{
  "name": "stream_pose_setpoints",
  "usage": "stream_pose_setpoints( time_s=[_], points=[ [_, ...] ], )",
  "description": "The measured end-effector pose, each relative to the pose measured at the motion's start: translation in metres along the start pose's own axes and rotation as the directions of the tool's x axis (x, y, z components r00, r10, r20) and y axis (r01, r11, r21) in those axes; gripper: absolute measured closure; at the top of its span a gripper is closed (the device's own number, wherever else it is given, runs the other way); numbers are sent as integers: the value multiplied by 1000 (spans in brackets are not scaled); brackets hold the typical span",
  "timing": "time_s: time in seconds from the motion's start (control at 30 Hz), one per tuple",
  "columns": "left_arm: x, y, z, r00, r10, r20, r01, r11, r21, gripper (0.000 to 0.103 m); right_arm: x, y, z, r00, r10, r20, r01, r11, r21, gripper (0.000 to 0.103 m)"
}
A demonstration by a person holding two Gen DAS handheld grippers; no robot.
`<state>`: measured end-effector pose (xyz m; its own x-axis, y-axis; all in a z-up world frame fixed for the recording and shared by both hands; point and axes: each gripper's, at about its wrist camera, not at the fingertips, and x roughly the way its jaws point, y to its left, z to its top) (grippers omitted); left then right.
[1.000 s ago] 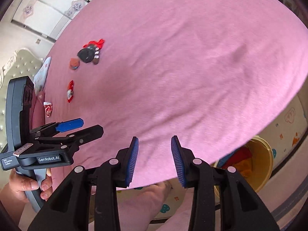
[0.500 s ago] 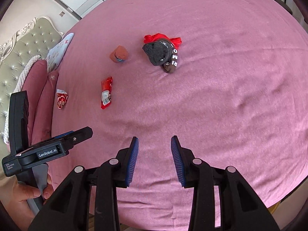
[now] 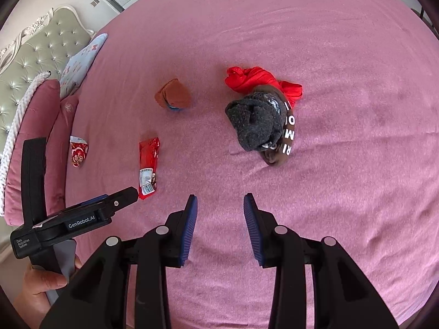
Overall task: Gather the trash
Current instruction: 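Move both open tools back over the bed toward the red wrapper, then grasp the red snack wrapper with the left tool while the right tool grasps the black fuzzy sock, then carry the wrapper and black sock over the yellow bucket and open both tools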
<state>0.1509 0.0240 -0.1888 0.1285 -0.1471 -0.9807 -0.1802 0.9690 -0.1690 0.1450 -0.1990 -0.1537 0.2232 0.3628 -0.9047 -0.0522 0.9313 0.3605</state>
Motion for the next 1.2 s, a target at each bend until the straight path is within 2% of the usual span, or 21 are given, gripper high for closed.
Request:
stream_pose_setpoints(
  time_s=[0.17,0.2,0.3,0.37,0.4,0.43,0.47,0.53,0.6,0.67,0.9,0.93,0.97,1.03,1.2],
  points=[
    [30,2,19,999,21,-29,-22,1000,-15,16,12,-8,15,1000,-7,-6,8,1000,6,67],
    [36,3,21,999,21,-38,-22,999,-24,19,14,-11,17,1000,-10,-10,10,1000,12,67],
    [52,0,28,997,23,-69,-25,999,-27,30,19,-19,20,999,-39,-16,39,999,12,67],
    [62,-5,31,994,59,-88,-59,998,-4,42,20,-22,22,999,-43,-19,43,999,15,67],
    [67,-8,33,991,84,-102,-84,996,8,53,20,-22,23,999,-46,-18,46,999,11,67],
    [71,-10,35,989,96,-111,-96,995,8,56,19,-22,24,999,-49,-16,49,999,5,67],
    [73,-10,36,989,98,-111,-99,995,-1,58,19,-22,26,999,-53,-12,53,999,-1,67],
    [72,-12,39,991,79,-104,-81,997,-19,70,19,-21,30,998,-57,-7,57,998,-10,67],
    [69,-11,41,994,46,-97,-51,998,-40,71,21,-21,36,998,-57,1,57,998,-8,67],
    [65,-9,43,996,-29,-87,24,998,-65,72,22,-21,42,998,-63,12,63,998,1,67],
    [41,-20,43,987,-156,-35,155,988,-24,72,42,-27,61,996,-91,-2,91,994,54,61],
    [39,-24,42,985,-171,-32,170,985,-12,72,44,-29,62,996,-94,-4,94,993,71,65],
    [38,-27,41,984,-177,-32,177,984,0,72,44,-31,63,997,-80,-1,80,993,87,76],
    [37,-40,38,981,-192,-30,193,981,24,72,42,-33,63,999,-54,5,53,993,101,86],
    [25,-61,26,973,-228,-37,231,968,94,72,15,-31,46,999,8,53,-13,996,90,89]
  ],
)
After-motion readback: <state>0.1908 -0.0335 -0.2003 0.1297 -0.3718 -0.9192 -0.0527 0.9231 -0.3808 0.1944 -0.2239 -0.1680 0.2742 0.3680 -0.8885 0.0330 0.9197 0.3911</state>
